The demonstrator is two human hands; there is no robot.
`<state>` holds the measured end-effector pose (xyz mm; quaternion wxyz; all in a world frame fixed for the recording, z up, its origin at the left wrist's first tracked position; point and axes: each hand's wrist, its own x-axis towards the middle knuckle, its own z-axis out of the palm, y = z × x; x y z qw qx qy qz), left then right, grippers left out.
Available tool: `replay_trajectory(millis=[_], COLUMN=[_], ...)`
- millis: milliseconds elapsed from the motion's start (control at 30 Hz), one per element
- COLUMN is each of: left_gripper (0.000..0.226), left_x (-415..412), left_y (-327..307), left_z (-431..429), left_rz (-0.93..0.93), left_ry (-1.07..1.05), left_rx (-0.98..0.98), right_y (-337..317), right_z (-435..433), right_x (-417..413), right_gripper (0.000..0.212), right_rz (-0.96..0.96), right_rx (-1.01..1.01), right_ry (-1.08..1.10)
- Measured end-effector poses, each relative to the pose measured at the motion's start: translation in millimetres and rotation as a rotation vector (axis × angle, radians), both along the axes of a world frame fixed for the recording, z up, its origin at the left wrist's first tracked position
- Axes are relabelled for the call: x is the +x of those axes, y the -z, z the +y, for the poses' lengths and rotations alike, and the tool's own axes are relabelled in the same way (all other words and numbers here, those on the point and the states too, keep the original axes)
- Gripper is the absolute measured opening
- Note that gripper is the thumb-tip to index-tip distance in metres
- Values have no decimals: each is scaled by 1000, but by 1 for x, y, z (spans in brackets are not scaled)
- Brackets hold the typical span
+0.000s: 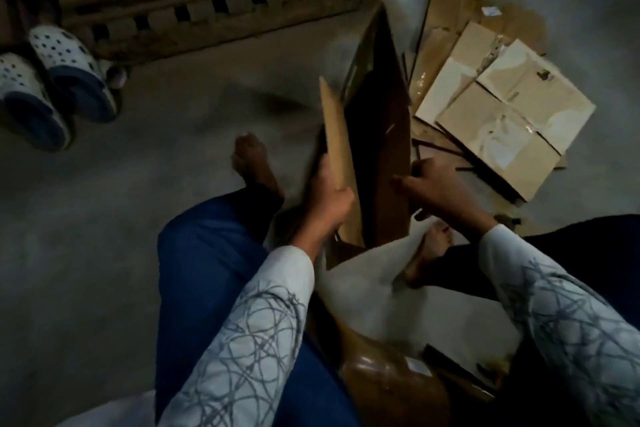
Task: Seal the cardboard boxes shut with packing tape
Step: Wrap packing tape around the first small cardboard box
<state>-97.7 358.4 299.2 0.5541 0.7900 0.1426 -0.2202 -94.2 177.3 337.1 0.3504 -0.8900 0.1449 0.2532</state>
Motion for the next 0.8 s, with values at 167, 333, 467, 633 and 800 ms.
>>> replay_trajectory(millis=[167, 333, 467, 633, 800], left_gripper=[79, 79, 61, 22, 7], left_x=[-4, 4, -7, -28, -28], left_y=[13, 19, 25, 19, 20], left_z=[27, 42, 40, 36, 31], left_rz=[109, 185, 295, 295, 198], left_ry=[35, -95, -196, -215, -469], left_rx=[36, 9, 56, 133, -106], right_y=[6, 20, 28, 31, 30], right_z=[-9, -10, -3, -18, -68], right_x=[19, 33, 22, -6, -42], right_gripper=[28, 36, 31, 26, 27], right_rz=[182, 237, 270, 283, 281], right_rx=[-25, 146, 239, 398, 609], right_ry=[-57, 190, 192, 396, 724])
